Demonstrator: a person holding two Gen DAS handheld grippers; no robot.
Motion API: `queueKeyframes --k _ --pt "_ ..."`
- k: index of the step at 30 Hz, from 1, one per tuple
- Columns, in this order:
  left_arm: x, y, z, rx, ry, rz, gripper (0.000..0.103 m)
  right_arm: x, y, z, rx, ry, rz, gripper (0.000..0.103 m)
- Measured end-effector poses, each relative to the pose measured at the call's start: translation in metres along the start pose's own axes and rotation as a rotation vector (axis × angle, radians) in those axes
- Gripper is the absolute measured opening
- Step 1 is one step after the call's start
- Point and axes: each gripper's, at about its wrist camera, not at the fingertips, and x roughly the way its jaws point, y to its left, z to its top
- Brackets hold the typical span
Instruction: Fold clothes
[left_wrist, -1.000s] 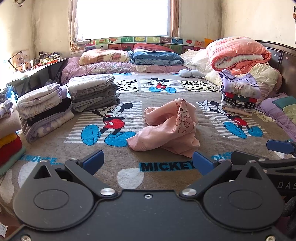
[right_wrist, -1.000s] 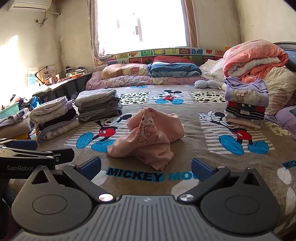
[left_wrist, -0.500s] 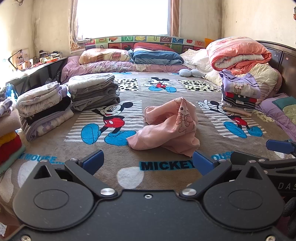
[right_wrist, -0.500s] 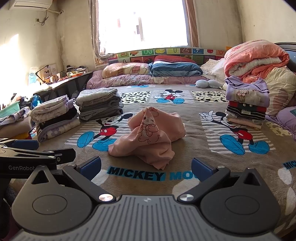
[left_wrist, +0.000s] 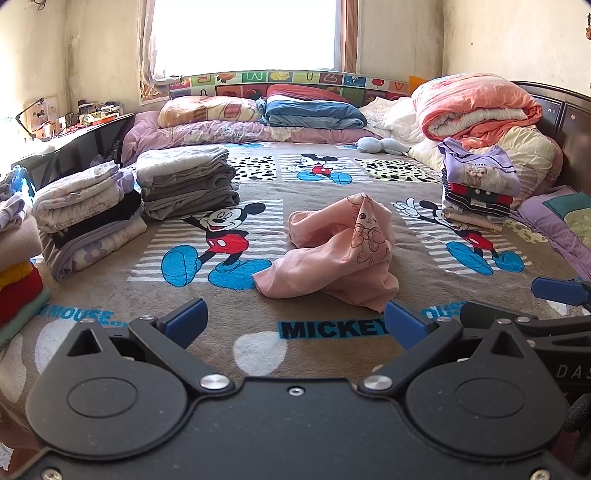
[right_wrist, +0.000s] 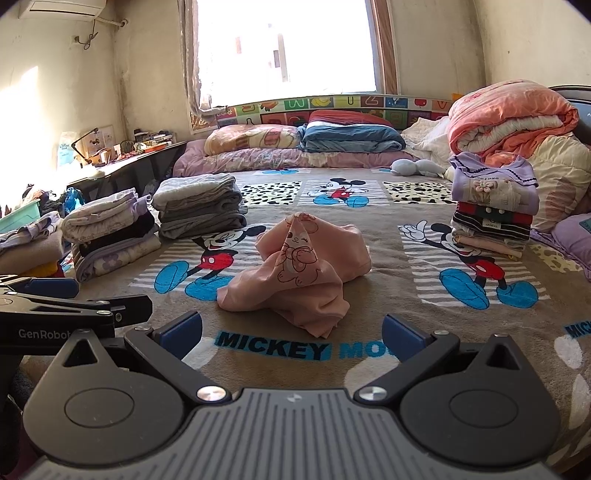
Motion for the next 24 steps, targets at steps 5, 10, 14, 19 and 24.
queueKeyframes --k 5,10,14,19,24 --pt "0.001 0.000 0.000 -0.001 0.000 -0.002 0.103 0.000 0.000 0.000 -0.002 0.002 -0.002 0.103" --pt "0.002 0.000 0.001 -0.004 0.000 -0.007 0.103 0.000 0.000 0.000 -0.004 0.005 -0.007 0.103" --pt "0.007 -0.001 0.000 -0.007 0.009 -0.011 0.103 0.001 -0.001 -0.002 -0.001 0.015 -0.009 0.103" --pt "0.013 -0.003 -0.001 -0.007 0.012 -0.013 0.103 0.007 -0.007 -0.002 0.012 0.022 -0.007 0.103" --pt "0.019 0.004 -0.002 -0.062 -0.031 -0.043 0.103 0.014 -0.014 -0.008 0.039 0.012 0.026 0.103"
